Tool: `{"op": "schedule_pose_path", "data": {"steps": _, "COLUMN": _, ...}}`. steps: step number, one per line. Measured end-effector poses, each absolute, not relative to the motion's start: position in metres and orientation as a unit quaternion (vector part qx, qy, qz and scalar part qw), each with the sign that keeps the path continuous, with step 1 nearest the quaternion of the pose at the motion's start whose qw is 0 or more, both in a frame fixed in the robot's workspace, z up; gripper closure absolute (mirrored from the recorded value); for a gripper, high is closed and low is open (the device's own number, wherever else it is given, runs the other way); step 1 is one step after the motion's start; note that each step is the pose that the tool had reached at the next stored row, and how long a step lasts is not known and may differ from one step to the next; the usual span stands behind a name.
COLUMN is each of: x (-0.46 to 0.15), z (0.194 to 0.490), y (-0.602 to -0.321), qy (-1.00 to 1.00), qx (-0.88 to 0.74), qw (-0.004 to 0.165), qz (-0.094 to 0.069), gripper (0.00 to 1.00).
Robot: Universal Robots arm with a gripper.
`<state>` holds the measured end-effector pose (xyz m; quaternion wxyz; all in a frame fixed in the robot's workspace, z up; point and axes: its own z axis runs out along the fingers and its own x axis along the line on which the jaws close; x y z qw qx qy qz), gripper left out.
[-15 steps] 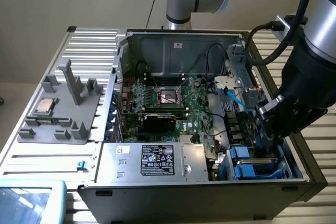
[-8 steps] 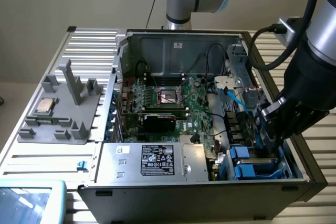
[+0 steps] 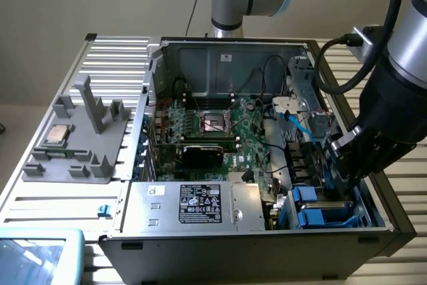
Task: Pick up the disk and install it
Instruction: 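Insert the second disk wire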
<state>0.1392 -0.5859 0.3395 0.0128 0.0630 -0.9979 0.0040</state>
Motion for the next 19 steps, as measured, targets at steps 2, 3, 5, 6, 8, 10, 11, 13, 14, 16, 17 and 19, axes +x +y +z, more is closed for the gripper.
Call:
{"op": "schedule_pose_path", "data": {"steps": 2, "x": 0.139, "z": 0.346, "y": -0.586, "qy": -0.998, "qx": 0.063, "qw": 0.013, "qz": 0.004, "gripper": 0.89}}
{"op": "schedule_pose_path", "data": {"steps": 3, "x": 0.139, "z": 0.351, "y": -0.586, "qy": -0.998, "qx": 0.063, "qw": 0.013, "qz": 0.005, "gripper": 0.89}}
{"op": "schedule_pose_path", "data": {"steps": 5, "x": 0.139, "z": 0.36, "y": -0.586, "qy": -0.998, "qx": 0.063, "qw": 0.013, "qz": 0.006, "gripper": 0.89}}
{"op": "schedule_pose_path", "data": {"steps": 6, "x": 0.139, "z": 0.365, "y": -0.586, "qy": -0.998, "qx": 0.063, "qw": 0.013, "qz": 0.006, "gripper": 0.89}}
{"op": "schedule_pose_path", "data": {"steps": 8, "x": 0.139, "z": 0.373, "y": -0.586, "qy": -0.998, "qx": 0.063, "qw": 0.013, "qz": 0.008, "gripper": 0.89}}
{"op": "schedule_pose_path", "data": {"steps": 10, "x": 0.139, "z": 0.376, "y": -0.585, "qy": -0.998, "qx": 0.063, "qw": 0.013, "qz": 0.01, "gripper": 0.89}}
{"op": "schedule_pose_path", "data": {"steps": 11, "x": 0.139, "z": 0.376, "y": -0.585, "qy": -0.998, "qx": 0.063, "qw": 0.013, "qz": 0.01, "gripper": 0.89}}
{"op": "schedule_pose_path", "data": {"steps": 13, "x": 0.139, "z": 0.376, "y": -0.585, "qy": -0.998, "qx": 0.063, "qw": 0.013, "qz": 0.01, "gripper": 0.89}}
{"op": "schedule_pose_path", "data": {"steps": 14, "x": 0.139, "z": 0.376, "y": -0.585, "qy": -0.998, "qx": 0.063, "qw": 0.013, "qz": 0.01, "gripper": 0.89}}
{"op": "schedule_pose_path", "data": {"steps": 16, "x": 0.139, "z": 0.376, "y": -0.585, "qy": -0.998, "qx": 0.063, "qw": 0.013, "qz": 0.01, "gripper": 0.89}}
{"op": "schedule_pose_path", "data": {"steps": 17, "x": 0.139, "z": 0.376, "y": -0.585, "qy": -0.998, "qx": 0.063, "qw": 0.013, "qz": 0.01, "gripper": 0.89}}
{"op": "schedule_pose_path", "data": {"steps": 19, "x": 0.139, "z": 0.376, "y": -0.585, "qy": -0.998, "qx": 0.063, "qw": 0.013, "qz": 0.01, "gripper": 0.89}}
